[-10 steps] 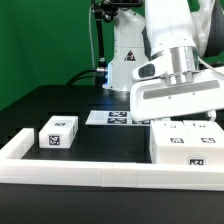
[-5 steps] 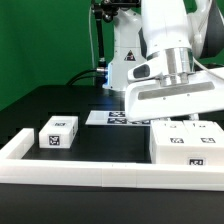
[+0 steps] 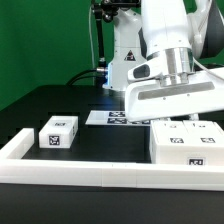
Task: Assemble cabinet
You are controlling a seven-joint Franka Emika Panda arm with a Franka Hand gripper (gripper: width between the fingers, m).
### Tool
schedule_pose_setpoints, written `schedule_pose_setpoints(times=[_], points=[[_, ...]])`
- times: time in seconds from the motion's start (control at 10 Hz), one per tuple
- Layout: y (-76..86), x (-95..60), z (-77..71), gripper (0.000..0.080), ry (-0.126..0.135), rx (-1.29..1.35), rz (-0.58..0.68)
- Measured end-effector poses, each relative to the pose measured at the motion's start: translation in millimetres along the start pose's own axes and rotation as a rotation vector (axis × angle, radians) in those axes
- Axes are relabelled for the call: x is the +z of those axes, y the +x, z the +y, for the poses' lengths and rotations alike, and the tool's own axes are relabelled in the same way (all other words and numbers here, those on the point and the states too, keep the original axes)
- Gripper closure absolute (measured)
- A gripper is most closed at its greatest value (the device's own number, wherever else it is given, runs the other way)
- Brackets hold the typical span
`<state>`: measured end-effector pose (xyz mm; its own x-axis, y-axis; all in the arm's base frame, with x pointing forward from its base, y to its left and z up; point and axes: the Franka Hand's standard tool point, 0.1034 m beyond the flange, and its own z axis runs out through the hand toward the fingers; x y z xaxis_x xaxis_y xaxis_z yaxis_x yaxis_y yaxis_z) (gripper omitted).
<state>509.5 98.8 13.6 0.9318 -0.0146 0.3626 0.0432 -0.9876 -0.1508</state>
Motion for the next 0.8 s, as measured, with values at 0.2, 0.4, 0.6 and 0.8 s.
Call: schedule_pose_setpoints(times=[0.2,0.4,0.6,0.8], points=[[0.0,0.0,0.0,0.058,0.0,0.0,0.0],[0.0,0.0,0.0,0.058,0.0,0.0,0.0],[4.0,-8.9,0.0,0.058,0.002,-0.003,-0.037],[17.4,-37.6,-1.4,0.0579,0.003,-0.014,-0.099]])
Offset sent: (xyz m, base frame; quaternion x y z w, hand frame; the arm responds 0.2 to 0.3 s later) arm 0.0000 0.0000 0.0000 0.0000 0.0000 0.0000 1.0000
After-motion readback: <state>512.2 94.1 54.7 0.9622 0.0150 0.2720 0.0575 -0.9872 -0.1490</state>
